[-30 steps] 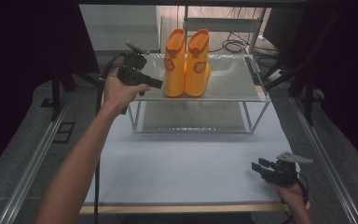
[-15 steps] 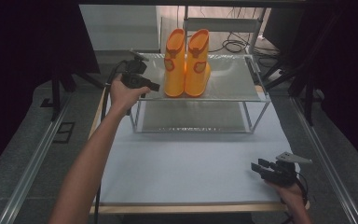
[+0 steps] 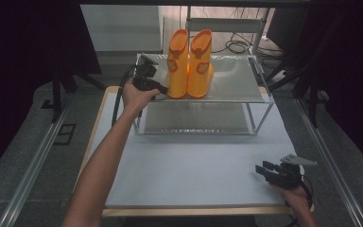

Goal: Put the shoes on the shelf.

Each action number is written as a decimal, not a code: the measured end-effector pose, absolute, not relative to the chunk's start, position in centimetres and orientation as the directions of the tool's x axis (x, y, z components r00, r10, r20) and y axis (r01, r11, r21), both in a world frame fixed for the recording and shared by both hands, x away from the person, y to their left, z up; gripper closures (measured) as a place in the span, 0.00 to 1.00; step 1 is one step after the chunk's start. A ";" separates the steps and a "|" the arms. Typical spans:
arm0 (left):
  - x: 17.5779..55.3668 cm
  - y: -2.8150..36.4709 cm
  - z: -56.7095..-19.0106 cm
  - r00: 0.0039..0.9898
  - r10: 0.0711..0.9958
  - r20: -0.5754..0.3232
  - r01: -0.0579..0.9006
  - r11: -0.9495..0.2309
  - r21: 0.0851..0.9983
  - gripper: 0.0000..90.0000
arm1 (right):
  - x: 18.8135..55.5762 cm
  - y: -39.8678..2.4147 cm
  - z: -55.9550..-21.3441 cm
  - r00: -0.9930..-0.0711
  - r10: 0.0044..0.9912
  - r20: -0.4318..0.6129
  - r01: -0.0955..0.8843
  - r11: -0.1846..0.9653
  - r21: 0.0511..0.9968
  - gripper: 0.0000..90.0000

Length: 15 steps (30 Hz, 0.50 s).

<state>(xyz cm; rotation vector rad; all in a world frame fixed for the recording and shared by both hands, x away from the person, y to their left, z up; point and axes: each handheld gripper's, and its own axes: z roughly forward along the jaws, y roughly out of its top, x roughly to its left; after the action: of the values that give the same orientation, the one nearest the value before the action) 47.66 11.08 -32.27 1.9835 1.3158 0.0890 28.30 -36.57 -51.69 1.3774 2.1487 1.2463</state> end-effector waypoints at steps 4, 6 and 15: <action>47.7 11.0 -32.3 0.462 0.821 -0.335 0.776 -0.191 0.602 1.00 | 28.3 -36.5 -51.7 -0.497 0.846 0.193 0.588 0.165 0.792 0.60; 47.7 10.9 -32.3 0.459 0.824 -0.332 0.776 -0.190 0.602 1.00 | 28.3 -36.4 -51.7 -0.501 0.844 0.191 0.587 0.170 0.792 0.60; 47.6 10.6 -32.1 0.450 0.831 -0.328 0.781 -0.188 0.596 1.00 | 28.3 -36.2 -51.7 -0.502 0.842 0.197 0.591 0.168 0.789 0.60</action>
<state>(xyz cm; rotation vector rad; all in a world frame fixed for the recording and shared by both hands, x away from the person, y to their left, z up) 47.63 10.60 -32.11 1.9813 1.3465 0.0882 28.32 -36.18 -51.68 1.3760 2.1613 1.2492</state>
